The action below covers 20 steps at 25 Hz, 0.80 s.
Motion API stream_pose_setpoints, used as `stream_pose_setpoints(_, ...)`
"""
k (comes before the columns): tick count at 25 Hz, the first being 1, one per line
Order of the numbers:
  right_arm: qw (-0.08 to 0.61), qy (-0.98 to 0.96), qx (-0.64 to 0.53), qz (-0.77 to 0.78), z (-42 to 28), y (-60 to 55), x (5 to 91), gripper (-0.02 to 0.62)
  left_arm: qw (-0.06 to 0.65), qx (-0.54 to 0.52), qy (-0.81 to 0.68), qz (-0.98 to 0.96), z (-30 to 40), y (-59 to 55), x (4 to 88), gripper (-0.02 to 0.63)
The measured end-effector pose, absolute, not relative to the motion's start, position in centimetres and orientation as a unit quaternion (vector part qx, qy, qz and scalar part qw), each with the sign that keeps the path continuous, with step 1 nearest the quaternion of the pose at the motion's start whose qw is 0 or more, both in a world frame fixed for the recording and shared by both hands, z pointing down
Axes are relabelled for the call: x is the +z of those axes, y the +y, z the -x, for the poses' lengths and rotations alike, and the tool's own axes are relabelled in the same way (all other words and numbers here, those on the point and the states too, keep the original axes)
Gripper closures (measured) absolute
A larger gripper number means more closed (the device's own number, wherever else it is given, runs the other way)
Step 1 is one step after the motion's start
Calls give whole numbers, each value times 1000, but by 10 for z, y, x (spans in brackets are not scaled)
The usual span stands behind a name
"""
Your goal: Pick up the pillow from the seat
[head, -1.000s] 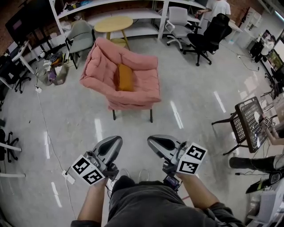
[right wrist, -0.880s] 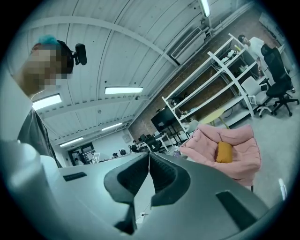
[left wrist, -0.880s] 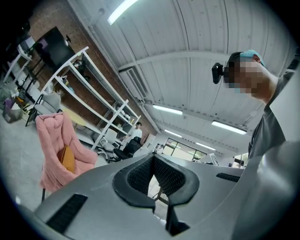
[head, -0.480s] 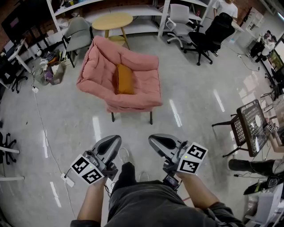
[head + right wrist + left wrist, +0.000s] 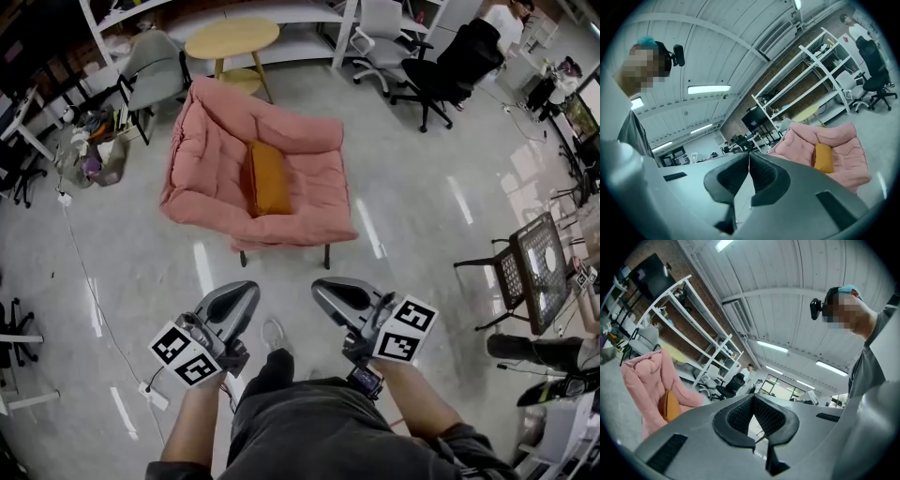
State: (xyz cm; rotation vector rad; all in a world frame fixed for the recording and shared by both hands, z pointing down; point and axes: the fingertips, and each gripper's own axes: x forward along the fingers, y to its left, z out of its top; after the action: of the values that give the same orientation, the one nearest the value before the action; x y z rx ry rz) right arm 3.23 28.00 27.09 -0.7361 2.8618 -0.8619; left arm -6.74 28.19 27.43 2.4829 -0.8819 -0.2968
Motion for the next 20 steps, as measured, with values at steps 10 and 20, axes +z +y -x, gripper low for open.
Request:
stream_pose_setpoints(10, 23, 923, -285, 259, 25, 181, 268, 580, 255, -105, -312, -909, 130, 183, 275, 595)
stream_pose_setpoints(20, 16, 916, -293, 274, 42, 111, 282, 580, 268, -99, -303, -909, 149, 115, 285, 595)
